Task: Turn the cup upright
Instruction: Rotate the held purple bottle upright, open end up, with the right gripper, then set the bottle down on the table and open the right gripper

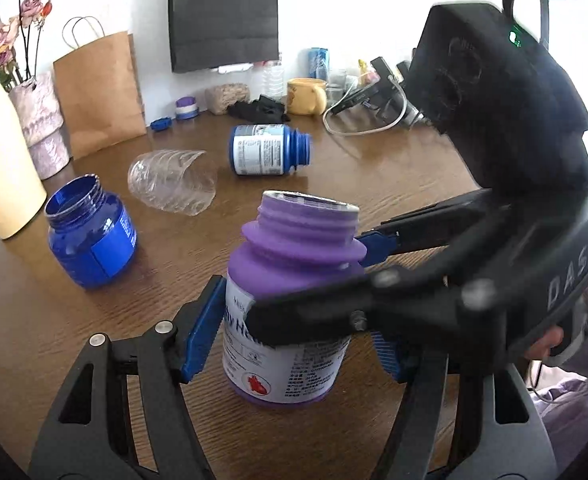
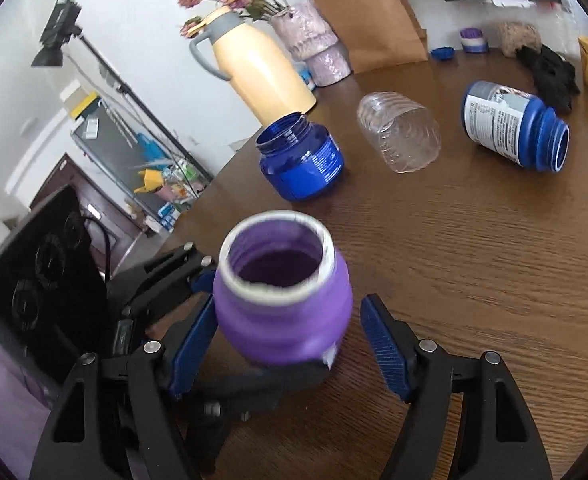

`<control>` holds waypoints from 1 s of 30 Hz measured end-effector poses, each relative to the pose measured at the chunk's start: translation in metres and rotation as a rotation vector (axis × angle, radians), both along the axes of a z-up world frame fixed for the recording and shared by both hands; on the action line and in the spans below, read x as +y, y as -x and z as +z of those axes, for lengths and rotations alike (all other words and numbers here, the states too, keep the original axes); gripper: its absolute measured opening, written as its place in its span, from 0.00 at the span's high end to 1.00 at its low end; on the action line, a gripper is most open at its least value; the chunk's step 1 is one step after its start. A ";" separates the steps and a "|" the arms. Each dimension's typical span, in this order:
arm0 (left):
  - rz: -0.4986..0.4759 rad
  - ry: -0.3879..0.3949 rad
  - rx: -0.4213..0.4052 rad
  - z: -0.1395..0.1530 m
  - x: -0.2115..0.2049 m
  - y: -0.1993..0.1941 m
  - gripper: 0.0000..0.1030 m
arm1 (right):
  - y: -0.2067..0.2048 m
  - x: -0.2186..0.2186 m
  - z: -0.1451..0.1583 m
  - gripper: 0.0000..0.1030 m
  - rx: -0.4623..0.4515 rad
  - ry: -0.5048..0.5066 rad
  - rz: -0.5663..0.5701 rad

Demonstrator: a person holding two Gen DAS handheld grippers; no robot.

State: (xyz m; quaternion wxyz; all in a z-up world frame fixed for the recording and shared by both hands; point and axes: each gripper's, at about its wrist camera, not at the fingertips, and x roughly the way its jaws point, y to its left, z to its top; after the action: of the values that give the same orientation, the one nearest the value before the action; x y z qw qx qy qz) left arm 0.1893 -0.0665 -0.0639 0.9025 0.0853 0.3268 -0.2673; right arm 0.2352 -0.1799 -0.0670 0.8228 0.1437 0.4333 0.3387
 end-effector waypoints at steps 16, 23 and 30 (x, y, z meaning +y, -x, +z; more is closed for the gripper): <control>0.370 0.055 0.123 0.010 0.047 -0.052 0.11 | -0.044 -0.043 0.029 0.35 -0.265 0.591 -0.348; 0.483 0.051 0.090 0.023 0.053 -0.062 0.11 | -0.080 -0.061 0.021 0.35 -0.251 0.558 -0.389; 0.495 0.021 0.067 0.032 0.044 -0.049 0.04 | -0.080 -0.058 0.021 0.28 -0.266 0.561 -0.411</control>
State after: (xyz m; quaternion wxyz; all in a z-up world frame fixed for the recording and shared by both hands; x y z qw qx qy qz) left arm 0.2378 -0.0220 -0.0321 0.9300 -0.0158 0.3647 -0.0439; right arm 0.3156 -0.2381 -0.0460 0.9300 -0.0486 0.3608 0.0502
